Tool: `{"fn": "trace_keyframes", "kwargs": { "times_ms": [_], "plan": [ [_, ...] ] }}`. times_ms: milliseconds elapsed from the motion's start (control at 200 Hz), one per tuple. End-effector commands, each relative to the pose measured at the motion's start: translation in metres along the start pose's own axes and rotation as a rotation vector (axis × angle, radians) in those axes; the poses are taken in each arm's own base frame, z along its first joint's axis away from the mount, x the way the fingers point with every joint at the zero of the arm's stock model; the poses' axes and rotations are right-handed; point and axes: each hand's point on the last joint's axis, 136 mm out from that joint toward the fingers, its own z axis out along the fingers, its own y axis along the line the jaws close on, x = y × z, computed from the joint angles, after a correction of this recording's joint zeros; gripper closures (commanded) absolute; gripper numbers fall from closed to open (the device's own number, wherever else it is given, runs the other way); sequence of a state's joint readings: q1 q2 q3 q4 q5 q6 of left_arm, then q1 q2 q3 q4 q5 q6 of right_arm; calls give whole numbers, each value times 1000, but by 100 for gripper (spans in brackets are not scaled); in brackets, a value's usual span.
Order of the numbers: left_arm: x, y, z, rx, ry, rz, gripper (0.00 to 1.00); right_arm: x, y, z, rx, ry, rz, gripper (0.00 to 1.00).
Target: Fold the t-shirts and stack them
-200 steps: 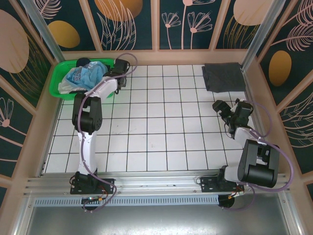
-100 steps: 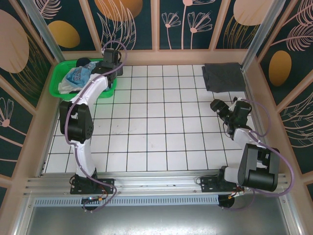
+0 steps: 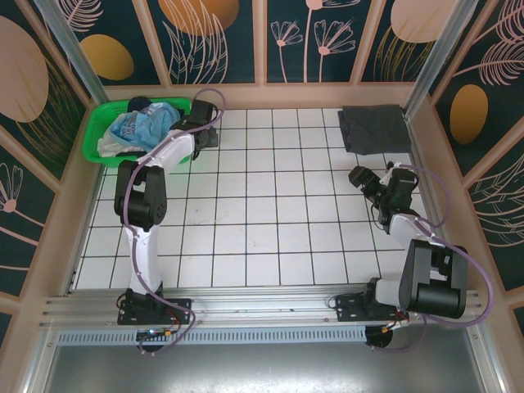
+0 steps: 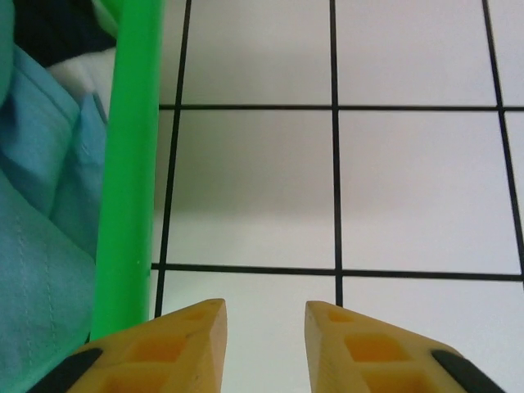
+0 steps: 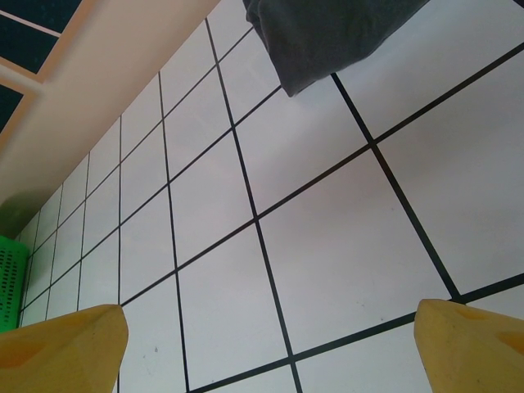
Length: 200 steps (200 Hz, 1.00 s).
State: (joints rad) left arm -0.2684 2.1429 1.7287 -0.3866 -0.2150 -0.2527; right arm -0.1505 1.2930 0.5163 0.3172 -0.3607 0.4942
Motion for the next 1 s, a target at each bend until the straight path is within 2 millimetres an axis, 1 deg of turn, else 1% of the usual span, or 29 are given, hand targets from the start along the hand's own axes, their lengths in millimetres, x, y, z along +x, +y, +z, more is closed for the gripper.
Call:
{"fn": "trace_keyframes", "kwargs": {
  "times_ms": [0,60,90,120,140,160,235,270,295,340,420,495,540,586,716,821,876,931,996],
  "plan": [
    [12,10,-19,-11,41,-11,69,-8,6,0,-15,-29,-42,10],
    [7,15,-27,-34,27,-10,68,-7,7,0,-20,-28,-40,10],
    [2,16,-30,-41,14,-13,65,-7,9,1,-25,-27,-41,10],
    [-4,17,-33,-46,-3,-19,57,-7,9,1,-28,-27,-40,10],
    [-8,17,-34,-52,-14,-24,49,-6,10,2,-31,-24,-40,10],
    [-12,19,-35,-60,-25,-27,44,-5,11,2,-34,-21,-41,10],
    [-25,25,-33,-115,-57,-37,42,-4,15,4,-42,-15,-49,10],
    [-29,31,-29,-159,-69,-40,39,-3,16,4,-42,-14,-51,10],
    [-30,35,-25,-186,-70,-41,38,-4,17,4,-44,-16,-54,10],
    [-31,40,-15,-231,-65,-36,41,-3,18,4,-47,-13,-56,10],
    [-29,43,2,-279,-32,-20,47,-3,19,3,-49,-11,-60,10],
    [-27,39,15,-273,-15,-18,54,-3,20,2,-48,-13,-62,10],
    [-25,35,19,-255,-7,-16,56,-3,20,2,-48,-15,-64,10],
    [-22,36,20,-258,-1,-13,58,-3,21,1,-50,-14,-65,10],
    [-11,39,24,-273,37,13,58,-4,22,-1,-51,-19,-66,9],
    [-2,38,24,-264,65,31,59,-5,24,-1,-57,-22,-66,9],
    [2,36,23,-244,77,40,66,-4,25,-1,-58,-20,-66,9],
    [6,33,20,-212,89,47,76,-4,28,-1,-61,-19,-68,9],
    [14,21,11,-150,104,78,84,-4,31,-2,-66,-21,-72,9]
  ]
}}
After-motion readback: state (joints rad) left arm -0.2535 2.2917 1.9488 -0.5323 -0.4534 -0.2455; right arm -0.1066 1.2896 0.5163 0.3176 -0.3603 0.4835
